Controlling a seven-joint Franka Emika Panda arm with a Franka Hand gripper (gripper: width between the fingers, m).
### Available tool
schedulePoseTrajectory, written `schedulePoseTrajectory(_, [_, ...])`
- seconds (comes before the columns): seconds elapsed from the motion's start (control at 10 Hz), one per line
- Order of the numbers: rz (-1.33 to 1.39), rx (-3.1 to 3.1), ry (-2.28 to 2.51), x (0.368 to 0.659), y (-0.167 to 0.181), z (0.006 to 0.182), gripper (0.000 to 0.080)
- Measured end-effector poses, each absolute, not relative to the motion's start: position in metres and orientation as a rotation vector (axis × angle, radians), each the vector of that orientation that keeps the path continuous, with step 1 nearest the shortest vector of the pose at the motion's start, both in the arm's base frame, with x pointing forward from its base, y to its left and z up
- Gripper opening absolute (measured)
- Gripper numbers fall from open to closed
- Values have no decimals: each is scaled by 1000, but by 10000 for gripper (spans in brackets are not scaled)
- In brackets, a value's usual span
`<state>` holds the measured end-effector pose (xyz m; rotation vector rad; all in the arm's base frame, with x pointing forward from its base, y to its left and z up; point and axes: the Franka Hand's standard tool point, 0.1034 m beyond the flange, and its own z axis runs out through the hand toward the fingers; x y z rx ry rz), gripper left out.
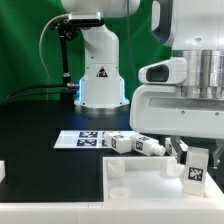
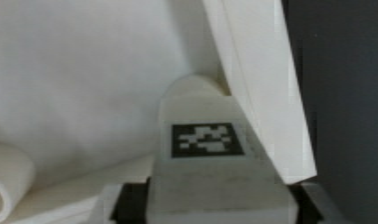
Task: Assemble one leg
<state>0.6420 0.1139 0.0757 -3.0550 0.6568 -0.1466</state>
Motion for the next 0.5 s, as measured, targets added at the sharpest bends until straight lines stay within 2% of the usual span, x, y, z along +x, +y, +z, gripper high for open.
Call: schedulePoseTrajectory(0.5, [1, -2536, 1779, 640, 112, 75, 285])
